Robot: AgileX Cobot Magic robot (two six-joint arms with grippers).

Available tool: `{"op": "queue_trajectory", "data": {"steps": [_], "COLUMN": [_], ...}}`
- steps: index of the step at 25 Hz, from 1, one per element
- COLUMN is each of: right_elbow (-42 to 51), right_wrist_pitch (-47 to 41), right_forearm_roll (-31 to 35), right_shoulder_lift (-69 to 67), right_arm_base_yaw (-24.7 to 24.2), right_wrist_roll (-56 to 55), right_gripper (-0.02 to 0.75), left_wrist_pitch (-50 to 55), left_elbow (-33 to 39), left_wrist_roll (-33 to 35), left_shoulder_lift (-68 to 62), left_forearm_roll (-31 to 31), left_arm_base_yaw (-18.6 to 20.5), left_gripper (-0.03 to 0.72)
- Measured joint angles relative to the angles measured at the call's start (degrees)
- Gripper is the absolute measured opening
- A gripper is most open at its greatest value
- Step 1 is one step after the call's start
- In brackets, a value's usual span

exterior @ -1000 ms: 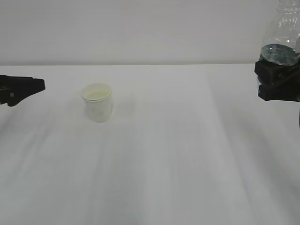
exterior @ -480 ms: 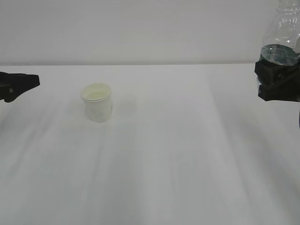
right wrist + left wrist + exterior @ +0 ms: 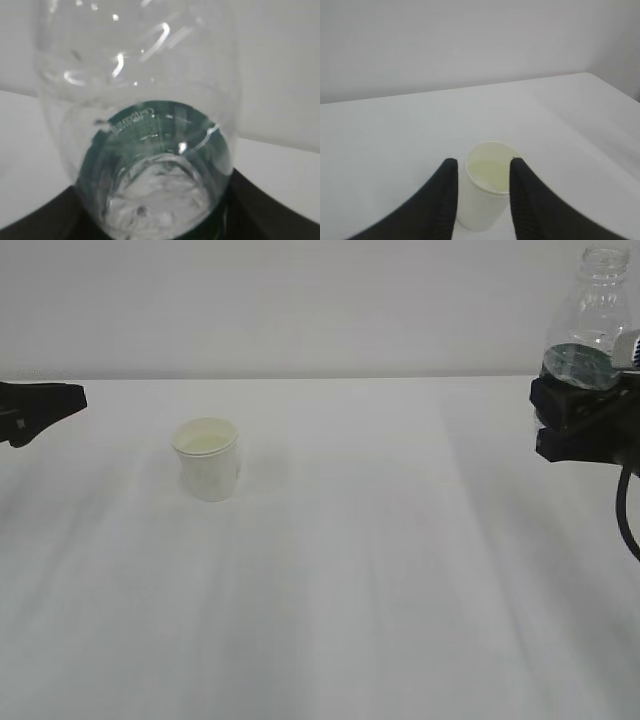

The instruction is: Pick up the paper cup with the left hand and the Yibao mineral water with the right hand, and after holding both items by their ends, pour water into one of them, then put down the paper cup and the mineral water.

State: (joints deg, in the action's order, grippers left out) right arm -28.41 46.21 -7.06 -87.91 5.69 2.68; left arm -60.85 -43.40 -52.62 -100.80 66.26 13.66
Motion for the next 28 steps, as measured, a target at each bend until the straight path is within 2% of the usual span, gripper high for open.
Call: {"op": "queue_trajectory", "data": {"steps": [11, 14, 17, 19, 28], "right_elbow": [0.0, 0.0, 0.0, 0.0, 0.0], "right_wrist_pitch": [0.6, 0.6, 0.6, 0.6, 4.0], "right_forearm_roll": [0.0, 0.0, 0.0, 0.0, 0.0], "right_shoulder_lift": [-1.0, -1.0, -1.0, -1.1, -7.1], "right_arm_base_yaw": [0.0, 0.0, 0.0, 0.0, 0.0], "right_wrist_roll": [-0.2, -0.2, -0.2, -0.3, -0.7], "right_gripper": [0.427, 0.427, 0.427, 0.427, 0.427], "left_wrist_pitch": [0.0, 0.0, 0.0, 0.0, 0.1], "left_elbow": [0.0, 0.0, 0.0, 0.0, 0.0], "left_wrist_roll": [0.0, 0.0, 0.0, 0.4, 3.3], "left_shoulder_lift": [0.0, 0.0, 0.0, 0.0, 0.0], "left_forearm_roll": [-3.8, -3.8, -4.3, -4.6, -4.7], "left_arm_base_yaw": [0.0, 0.0, 0.0, 0.0, 0.0], "left_gripper": [0.26, 0.332, 0.439, 0.477, 0.503]}}
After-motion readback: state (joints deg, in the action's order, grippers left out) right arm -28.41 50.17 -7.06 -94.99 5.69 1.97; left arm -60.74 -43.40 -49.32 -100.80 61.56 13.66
